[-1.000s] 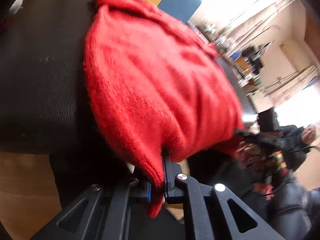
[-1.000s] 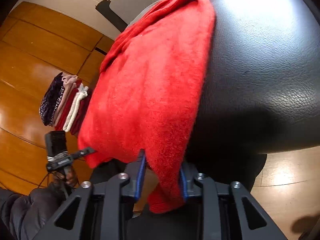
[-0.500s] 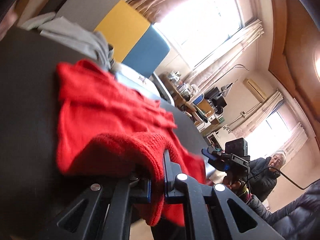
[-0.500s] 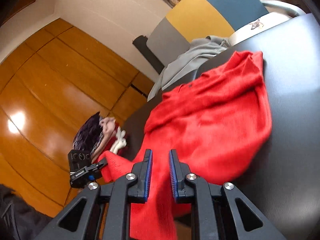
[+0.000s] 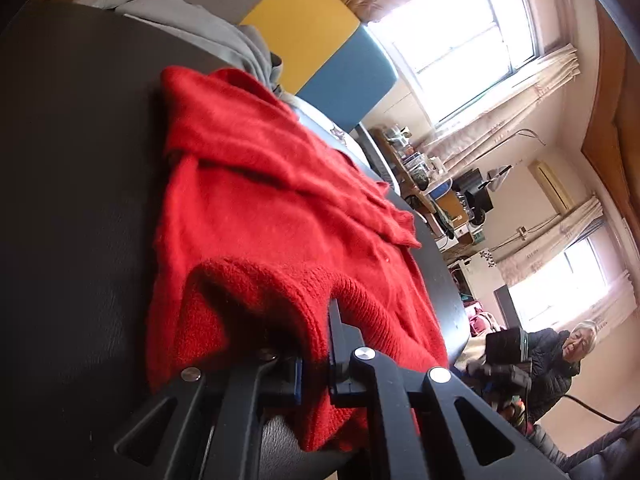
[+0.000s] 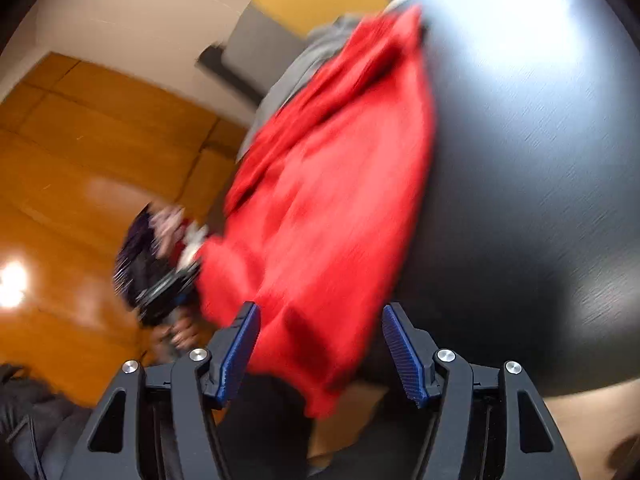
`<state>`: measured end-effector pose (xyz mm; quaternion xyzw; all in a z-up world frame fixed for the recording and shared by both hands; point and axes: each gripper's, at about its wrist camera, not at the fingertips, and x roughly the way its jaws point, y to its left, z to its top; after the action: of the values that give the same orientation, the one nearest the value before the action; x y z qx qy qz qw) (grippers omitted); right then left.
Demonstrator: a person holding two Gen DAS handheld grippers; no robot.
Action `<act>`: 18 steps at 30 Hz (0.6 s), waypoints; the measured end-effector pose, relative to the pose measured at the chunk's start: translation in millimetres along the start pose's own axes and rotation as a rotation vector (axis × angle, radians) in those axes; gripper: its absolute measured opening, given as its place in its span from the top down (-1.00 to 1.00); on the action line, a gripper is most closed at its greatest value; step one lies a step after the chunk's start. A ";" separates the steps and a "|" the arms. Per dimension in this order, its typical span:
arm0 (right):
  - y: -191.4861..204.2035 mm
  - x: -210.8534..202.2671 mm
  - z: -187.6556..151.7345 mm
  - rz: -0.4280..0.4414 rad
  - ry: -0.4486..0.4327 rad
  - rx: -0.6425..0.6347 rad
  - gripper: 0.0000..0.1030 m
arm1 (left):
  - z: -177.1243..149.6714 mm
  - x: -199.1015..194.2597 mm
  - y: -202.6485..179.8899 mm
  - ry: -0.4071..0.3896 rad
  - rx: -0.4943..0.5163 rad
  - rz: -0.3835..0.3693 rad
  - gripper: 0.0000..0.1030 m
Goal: Fold clothes
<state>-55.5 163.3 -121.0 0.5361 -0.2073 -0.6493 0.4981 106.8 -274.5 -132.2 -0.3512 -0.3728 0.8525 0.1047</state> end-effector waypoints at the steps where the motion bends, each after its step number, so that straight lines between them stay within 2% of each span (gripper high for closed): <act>1: 2.9 11.9 -6.4 0.046 0.024 -0.004 -0.30 | -1.7 -1.1 -2.7 -0.001 0.007 0.006 0.87; 4: -1.5 36.3 -16.5 0.175 0.022 0.058 -0.30 | -9.3 -10.4 -6.9 -0.014 0.001 0.008 0.87; 10: -17.6 31.2 -27.8 0.297 -0.079 0.123 -0.30 | -19.9 -9.3 -4.1 -0.004 -0.022 0.024 0.87; 13: -13.2 29.1 -34.9 0.304 -0.098 0.077 -0.37 | -24.1 -4.7 -3.9 0.007 -0.030 0.036 0.87; 15: -2.1 33.1 -37.7 0.276 -0.071 0.012 -0.59 | -25.4 -4.5 -4.7 0.004 -0.030 0.036 0.87; 16: 1.7 33.9 -37.7 0.276 -0.068 0.000 -0.69 | -25.7 -4.8 -4.6 0.004 -0.034 0.036 0.87; 17: 5.6 36.2 -36.5 0.271 -0.073 0.005 -0.91 | -26.2 -4.8 -4.4 0.005 -0.036 0.036 0.86; 18: 9.4 38.4 -35.4 0.267 -0.077 0.011 -1.00 | -26.7 -4.6 -4.2 0.007 -0.038 0.036 0.86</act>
<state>-16.9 135.3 -144.2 0.4811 -0.2993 -0.5963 0.5686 127.9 -258.6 -139.5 -0.3627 -0.3823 0.8457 0.0841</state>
